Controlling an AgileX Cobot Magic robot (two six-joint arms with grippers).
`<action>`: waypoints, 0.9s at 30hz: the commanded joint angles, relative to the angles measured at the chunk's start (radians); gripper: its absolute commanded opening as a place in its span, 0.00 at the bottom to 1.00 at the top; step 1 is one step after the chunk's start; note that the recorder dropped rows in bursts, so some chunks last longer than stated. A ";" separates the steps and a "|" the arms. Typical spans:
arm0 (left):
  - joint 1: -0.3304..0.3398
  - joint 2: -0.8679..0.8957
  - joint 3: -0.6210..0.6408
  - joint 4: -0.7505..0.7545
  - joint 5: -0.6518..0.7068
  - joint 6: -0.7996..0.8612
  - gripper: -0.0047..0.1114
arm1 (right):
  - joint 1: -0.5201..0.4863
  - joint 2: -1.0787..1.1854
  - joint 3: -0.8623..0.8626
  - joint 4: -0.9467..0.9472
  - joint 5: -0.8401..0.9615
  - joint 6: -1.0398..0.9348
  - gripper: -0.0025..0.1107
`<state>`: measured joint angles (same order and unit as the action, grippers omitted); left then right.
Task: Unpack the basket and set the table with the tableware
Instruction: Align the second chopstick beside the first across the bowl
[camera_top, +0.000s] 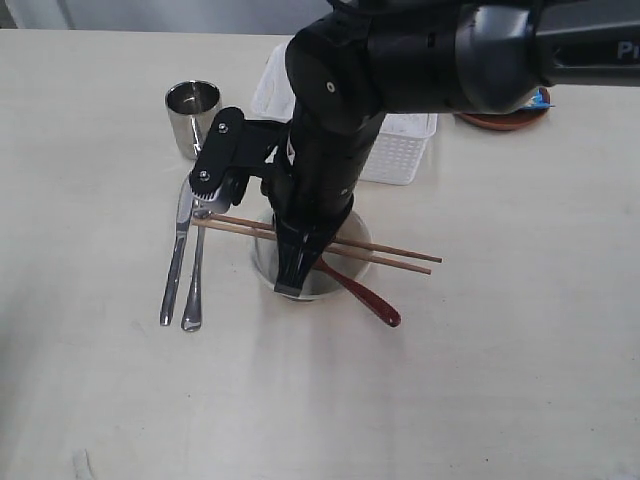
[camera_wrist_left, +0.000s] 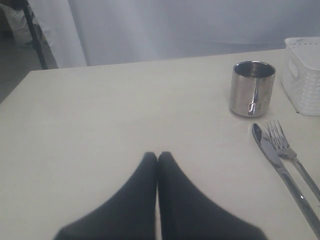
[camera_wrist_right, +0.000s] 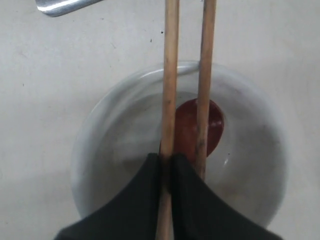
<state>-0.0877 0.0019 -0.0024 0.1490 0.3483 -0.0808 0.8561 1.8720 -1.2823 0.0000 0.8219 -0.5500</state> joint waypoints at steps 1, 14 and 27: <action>-0.006 -0.002 0.002 0.004 -0.001 -0.002 0.04 | -0.005 -0.005 0.004 -0.017 -0.009 0.011 0.02; -0.006 -0.002 0.002 0.004 -0.001 -0.002 0.04 | -0.005 -0.005 0.004 -0.017 -0.003 0.011 0.02; -0.006 -0.002 0.002 0.004 -0.001 -0.002 0.04 | -0.005 -0.005 0.004 -0.017 0.018 0.024 0.02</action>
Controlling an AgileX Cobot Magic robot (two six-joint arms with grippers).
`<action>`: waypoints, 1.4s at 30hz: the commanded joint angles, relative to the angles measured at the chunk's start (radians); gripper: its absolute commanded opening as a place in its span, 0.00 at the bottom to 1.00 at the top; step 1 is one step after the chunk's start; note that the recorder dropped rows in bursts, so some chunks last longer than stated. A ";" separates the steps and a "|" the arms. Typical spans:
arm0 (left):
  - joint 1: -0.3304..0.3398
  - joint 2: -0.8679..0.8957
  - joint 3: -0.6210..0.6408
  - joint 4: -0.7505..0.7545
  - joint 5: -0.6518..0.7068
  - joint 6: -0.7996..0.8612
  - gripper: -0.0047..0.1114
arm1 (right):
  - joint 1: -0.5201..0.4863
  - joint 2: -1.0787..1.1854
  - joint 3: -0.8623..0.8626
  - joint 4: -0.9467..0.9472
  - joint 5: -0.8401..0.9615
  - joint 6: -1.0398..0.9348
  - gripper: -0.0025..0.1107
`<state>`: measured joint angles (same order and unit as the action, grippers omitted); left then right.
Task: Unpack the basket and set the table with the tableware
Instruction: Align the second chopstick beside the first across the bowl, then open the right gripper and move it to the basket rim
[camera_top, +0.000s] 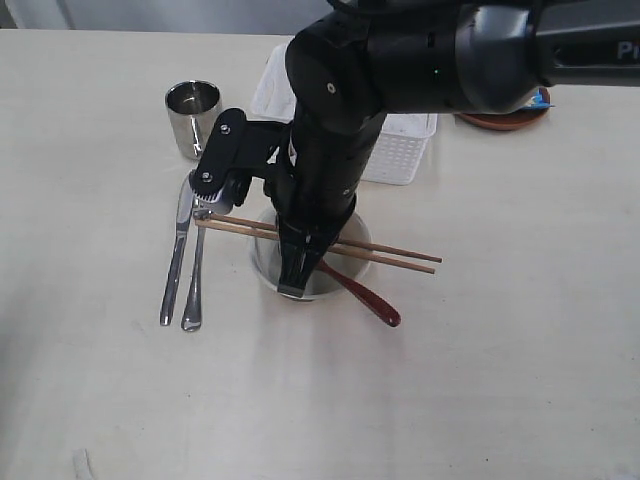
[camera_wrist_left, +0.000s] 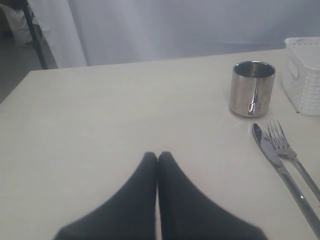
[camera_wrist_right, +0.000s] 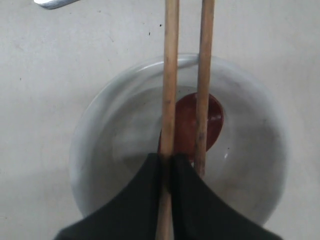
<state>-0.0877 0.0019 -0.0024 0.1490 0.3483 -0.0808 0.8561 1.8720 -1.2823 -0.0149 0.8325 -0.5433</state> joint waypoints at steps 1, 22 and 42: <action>-0.006 -0.002 0.002 0.004 -0.001 -0.002 0.04 | -0.005 -0.005 0.004 -0.002 0.008 0.017 0.02; -0.006 -0.002 0.002 0.004 -0.001 -0.002 0.04 | -0.005 -0.005 0.004 -0.002 0.013 0.023 0.02; -0.006 -0.002 0.002 0.004 -0.001 -0.002 0.04 | -0.005 -0.030 0.004 -0.020 -0.018 0.049 0.27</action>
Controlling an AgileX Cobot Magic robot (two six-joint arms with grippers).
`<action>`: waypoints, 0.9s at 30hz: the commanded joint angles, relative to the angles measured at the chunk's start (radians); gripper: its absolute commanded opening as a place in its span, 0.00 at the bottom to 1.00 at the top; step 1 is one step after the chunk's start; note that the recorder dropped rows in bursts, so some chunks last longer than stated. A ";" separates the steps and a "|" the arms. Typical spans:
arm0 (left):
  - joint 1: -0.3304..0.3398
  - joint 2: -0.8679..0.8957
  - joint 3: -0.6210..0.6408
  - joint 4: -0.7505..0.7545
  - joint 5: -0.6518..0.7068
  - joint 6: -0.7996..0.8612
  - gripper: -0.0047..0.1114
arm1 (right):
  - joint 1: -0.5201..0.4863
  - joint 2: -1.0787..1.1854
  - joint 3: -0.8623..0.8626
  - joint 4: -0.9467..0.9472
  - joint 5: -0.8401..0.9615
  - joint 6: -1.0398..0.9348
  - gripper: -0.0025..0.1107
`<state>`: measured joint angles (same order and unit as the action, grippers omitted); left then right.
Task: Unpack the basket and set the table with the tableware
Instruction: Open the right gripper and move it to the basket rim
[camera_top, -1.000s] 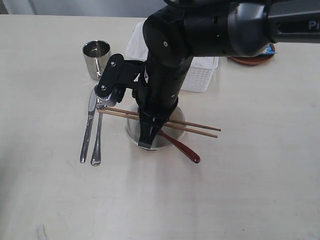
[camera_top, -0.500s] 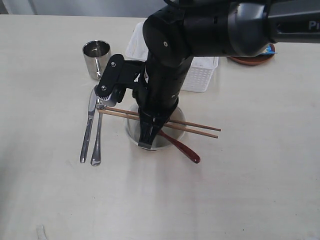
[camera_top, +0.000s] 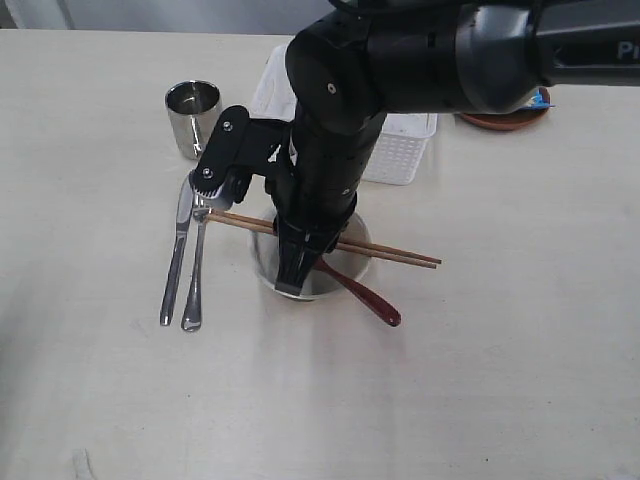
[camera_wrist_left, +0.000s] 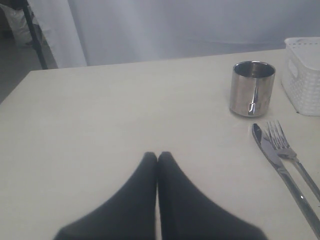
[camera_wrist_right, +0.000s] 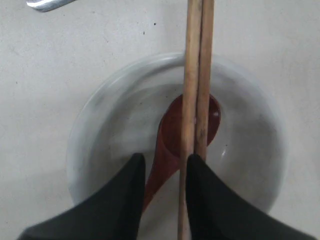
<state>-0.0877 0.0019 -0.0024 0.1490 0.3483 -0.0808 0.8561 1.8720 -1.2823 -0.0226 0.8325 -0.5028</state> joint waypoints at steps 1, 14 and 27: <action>-0.006 -0.002 0.002 0.004 -0.001 -0.002 0.04 | -0.005 -0.038 0.004 -0.013 -0.020 0.008 0.27; -0.006 -0.002 0.002 0.004 -0.001 -0.002 0.04 | -0.074 -0.111 0.004 -0.272 -0.022 0.262 0.27; -0.006 -0.002 0.002 0.004 -0.001 -0.002 0.04 | -0.403 -0.111 0.001 -0.285 -0.147 0.572 0.27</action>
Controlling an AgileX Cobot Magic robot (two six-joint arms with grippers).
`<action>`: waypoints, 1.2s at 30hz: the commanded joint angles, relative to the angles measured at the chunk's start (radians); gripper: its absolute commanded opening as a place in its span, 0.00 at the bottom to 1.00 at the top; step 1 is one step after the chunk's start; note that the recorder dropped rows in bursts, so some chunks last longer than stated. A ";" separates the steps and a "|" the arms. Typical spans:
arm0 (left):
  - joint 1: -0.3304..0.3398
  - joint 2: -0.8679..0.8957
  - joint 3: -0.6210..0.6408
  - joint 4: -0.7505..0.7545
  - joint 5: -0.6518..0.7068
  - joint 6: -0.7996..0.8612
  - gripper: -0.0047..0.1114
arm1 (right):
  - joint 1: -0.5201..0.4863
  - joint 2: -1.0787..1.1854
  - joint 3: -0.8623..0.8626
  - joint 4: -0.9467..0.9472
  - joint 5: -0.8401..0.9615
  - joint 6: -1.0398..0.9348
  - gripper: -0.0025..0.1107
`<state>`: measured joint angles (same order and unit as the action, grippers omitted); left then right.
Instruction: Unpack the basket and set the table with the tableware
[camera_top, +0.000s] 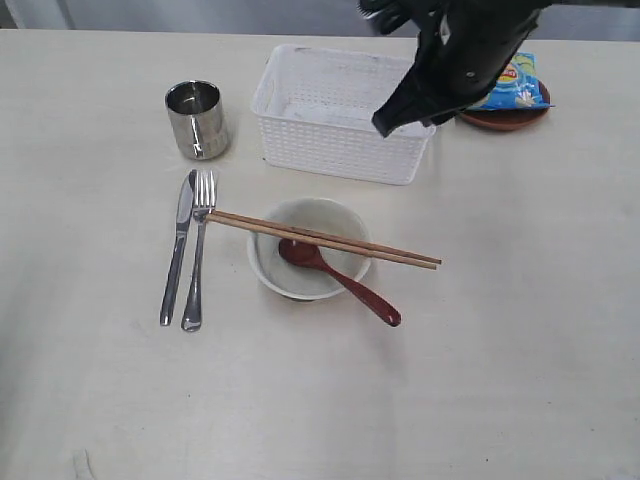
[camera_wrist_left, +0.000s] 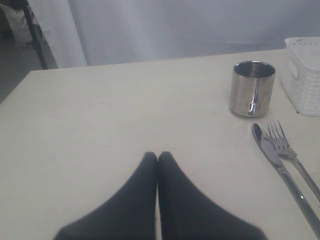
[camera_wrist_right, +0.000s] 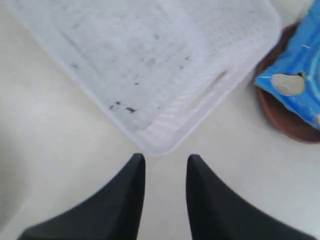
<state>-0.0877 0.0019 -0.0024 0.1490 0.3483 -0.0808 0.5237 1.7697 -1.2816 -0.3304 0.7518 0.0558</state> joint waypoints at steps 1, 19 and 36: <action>-0.006 -0.002 0.002 0.004 -0.001 -0.002 0.04 | -0.084 -0.009 -0.009 0.066 -0.073 -0.019 0.27; -0.006 -0.002 0.002 -0.005 -0.001 -0.002 0.04 | -0.113 0.229 -0.254 0.660 0.080 -0.719 0.46; -0.006 -0.002 0.002 -0.005 -0.001 -0.002 0.04 | -0.113 0.306 -0.309 0.592 0.049 -0.828 0.02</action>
<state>-0.0877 0.0019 -0.0024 0.1490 0.3483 -0.0808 0.4142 2.1185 -1.5606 0.2585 0.8043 -0.7507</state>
